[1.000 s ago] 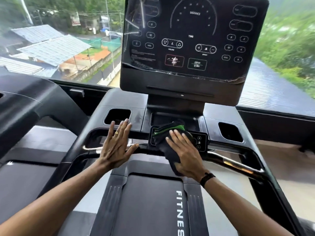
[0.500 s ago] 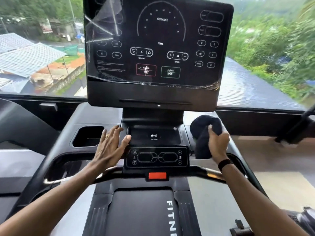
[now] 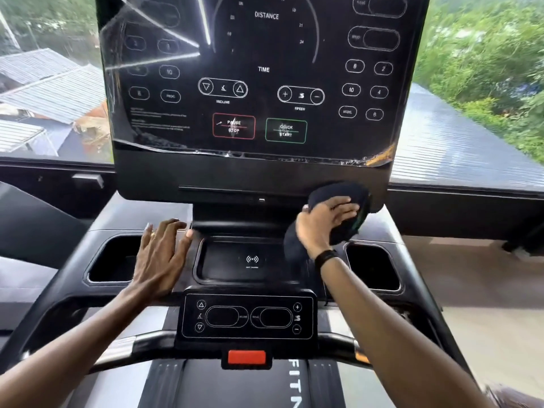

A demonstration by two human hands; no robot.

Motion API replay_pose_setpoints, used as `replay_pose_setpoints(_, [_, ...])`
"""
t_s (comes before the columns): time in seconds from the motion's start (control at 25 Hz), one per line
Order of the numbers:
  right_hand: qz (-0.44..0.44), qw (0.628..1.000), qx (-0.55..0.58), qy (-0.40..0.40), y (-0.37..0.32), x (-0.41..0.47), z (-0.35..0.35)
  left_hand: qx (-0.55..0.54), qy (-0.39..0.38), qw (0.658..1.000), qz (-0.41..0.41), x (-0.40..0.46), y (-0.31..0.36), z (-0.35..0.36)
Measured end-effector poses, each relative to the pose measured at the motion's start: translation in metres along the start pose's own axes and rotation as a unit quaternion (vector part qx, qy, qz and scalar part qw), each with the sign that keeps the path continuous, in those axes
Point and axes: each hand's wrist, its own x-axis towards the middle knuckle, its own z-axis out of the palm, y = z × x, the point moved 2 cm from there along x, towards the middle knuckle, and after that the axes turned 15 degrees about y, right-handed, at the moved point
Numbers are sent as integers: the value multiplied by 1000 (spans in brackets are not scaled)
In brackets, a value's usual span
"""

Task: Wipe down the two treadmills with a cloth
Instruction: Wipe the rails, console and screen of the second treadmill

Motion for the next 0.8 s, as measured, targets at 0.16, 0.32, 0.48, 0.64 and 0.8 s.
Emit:
replay_pose_setpoints(0.16, [103, 989, 78, -68, -31, -39, 25, 13, 18, 1000, -3, 13, -8, -2])
replay_pose_setpoints(0.32, [61, 990, 58, -115, -63, -106, 67, 3, 33, 999, 0, 18, -18, -14])
replay_pose_setpoints(0.48, [3, 982, 5, -187, -110, -183, 100, 2, 42, 999, -1, 22, -48, -37])
replay_pose_setpoints(0.64, [-73, 959, -50, -269, -136, -244, 126, -15, 77, 996, -37, 25, -93, -60])
replay_pose_setpoints(0.8, [-177, 894, -19, -411, -163, -275, 134, -42, 101, 990, -92, 29, -126, -75])
